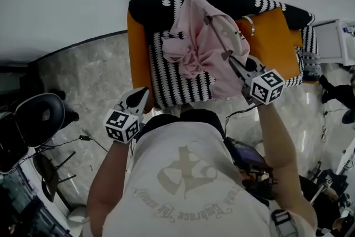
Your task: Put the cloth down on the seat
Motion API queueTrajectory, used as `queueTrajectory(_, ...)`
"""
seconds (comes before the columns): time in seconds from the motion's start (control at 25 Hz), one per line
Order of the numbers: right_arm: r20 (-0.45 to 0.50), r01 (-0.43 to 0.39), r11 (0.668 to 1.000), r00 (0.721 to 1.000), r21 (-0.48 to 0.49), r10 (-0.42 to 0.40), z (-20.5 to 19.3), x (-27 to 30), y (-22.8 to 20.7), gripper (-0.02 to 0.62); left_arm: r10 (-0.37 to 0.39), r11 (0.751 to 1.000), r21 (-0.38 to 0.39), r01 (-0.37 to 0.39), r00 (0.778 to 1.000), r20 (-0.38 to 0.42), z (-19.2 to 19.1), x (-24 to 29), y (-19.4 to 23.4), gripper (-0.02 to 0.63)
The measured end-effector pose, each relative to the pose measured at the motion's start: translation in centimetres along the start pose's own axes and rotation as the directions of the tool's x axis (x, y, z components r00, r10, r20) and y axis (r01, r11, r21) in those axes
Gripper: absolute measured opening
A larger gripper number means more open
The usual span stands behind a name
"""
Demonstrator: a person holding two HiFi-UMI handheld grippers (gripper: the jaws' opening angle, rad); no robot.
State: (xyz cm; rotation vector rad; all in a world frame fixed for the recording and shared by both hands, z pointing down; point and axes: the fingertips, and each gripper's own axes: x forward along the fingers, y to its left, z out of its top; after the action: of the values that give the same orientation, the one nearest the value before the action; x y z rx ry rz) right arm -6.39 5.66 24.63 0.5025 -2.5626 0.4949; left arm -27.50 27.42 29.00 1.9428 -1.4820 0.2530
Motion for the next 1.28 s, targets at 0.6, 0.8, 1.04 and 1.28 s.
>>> queueTrajectory(0.6, -0.127, 0.046, 0.997, 0.991, 0.067, -0.037, -8.9, 4.7, -7.8, 0.080, 0.000, 1.000, 0.002, 0.001, 0.990, -0.139, 0.2, 5.5, -3.0, 0.011)
queueTrajectory(0.8, -0.136, 0.063, 0.992, 0.989, 0.105, -0.049, -11.7, 5.1, -10.8, 0.080, 0.003, 1.000, 0.006, -0.002, 0.983, -0.184, 0.5, 8.1, -3.9, 0.011)
queueTrajectory(1.04, -0.187, 0.065, 0.994, 0.981, 0.083, -0.048, -15.8, 5.2, -14.4, 0.078, -0.012, 1.000, 0.014, 0.016, 0.972, -0.234, 0.3, 12.1, -5.5, 0.011)
queueTrajectory(1.28, -0.238, 0.069, 0.994, 0.970, 0.082, -0.048, -19.7, 7.4, -14.5, 0.078, -0.043, 0.999, 0.014, 0.048, 0.964, -0.263, -0.3, 13.9, -4.8, 0.011)
